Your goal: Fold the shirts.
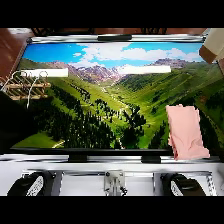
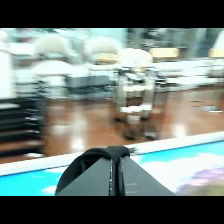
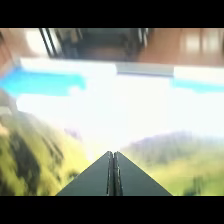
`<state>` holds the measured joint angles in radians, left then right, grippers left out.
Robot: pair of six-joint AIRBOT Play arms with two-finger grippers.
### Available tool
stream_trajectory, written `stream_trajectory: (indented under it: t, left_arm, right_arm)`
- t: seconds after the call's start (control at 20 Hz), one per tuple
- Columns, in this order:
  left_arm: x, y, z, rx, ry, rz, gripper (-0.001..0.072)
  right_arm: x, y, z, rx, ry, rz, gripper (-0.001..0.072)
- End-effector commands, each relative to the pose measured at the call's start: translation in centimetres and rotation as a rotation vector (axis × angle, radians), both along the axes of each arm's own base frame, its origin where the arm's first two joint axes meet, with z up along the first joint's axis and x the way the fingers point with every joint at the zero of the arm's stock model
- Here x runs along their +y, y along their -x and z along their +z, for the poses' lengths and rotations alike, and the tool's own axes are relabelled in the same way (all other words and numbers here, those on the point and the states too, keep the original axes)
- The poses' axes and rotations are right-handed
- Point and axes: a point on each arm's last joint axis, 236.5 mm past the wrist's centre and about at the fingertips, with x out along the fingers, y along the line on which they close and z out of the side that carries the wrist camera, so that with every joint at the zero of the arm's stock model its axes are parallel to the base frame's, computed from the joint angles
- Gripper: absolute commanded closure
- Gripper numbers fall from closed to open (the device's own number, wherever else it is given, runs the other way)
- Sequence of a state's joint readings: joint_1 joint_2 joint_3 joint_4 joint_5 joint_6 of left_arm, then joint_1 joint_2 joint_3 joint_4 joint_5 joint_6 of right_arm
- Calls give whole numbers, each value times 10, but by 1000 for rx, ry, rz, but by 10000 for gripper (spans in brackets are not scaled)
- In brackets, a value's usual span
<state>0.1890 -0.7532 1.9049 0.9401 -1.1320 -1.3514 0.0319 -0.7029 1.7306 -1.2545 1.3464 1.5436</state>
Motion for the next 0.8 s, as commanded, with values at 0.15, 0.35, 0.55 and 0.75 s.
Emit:
stream_trajectory:
  t: [0.15,0.35,0.55,0.75]
  left_arm:
    - [-103,-90,-48,228,176,-520,680]
    - [-229,-130,-179,554,21,-734,680]
    - [-351,-110,-320,793,-153,-946,679]
    - [-367,-108,-402,986,-212,-977,112]
  right_arm:
    - [-2,-63,-71,289,-17,-35,649]
    - [-1,-97,-104,394,-11,-37,648]
    - [-1,-121,-135,485,-4,-37,648]
    - [0,-139,-179,623,28,-23,620]
